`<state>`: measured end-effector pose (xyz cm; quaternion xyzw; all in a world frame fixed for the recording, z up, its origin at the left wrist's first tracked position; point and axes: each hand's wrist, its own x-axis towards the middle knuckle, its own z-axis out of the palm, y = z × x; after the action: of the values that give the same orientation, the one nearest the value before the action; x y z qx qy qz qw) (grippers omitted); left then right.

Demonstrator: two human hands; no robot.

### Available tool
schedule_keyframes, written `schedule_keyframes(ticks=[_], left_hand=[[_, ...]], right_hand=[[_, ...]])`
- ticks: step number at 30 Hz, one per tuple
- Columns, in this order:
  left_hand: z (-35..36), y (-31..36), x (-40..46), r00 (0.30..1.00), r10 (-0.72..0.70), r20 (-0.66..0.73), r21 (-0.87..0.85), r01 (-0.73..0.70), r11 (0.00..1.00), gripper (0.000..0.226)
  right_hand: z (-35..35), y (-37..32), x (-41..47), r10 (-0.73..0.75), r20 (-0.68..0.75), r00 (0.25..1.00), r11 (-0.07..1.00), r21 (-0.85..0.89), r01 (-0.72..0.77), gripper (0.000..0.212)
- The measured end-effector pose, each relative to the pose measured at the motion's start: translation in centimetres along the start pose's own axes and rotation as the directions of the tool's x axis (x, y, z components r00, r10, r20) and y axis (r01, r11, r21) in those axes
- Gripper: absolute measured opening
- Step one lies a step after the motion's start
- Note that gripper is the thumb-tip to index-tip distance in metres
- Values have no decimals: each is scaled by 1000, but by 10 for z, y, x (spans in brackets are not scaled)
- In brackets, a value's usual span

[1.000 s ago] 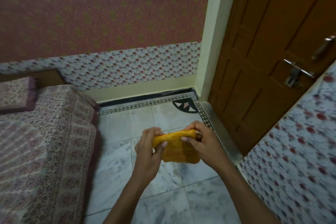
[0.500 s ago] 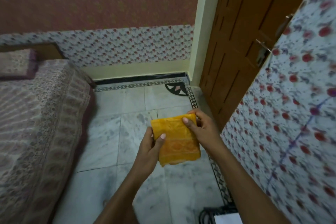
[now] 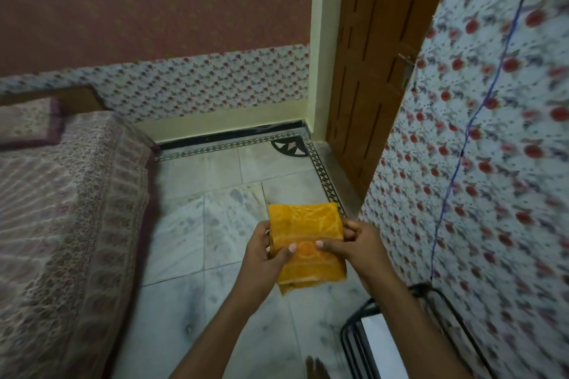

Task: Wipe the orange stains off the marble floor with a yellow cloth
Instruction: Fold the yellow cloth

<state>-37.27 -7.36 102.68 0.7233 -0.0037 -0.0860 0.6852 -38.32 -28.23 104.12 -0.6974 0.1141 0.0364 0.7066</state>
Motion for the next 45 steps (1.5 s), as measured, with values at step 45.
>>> schedule_keyframes(ticks=[45], left_hand=[[337,-440,-8,973,-226,43,132,218,967,60]], right_hand=[[-306,457,35,97,-31,995,954,-283,-101,28]])
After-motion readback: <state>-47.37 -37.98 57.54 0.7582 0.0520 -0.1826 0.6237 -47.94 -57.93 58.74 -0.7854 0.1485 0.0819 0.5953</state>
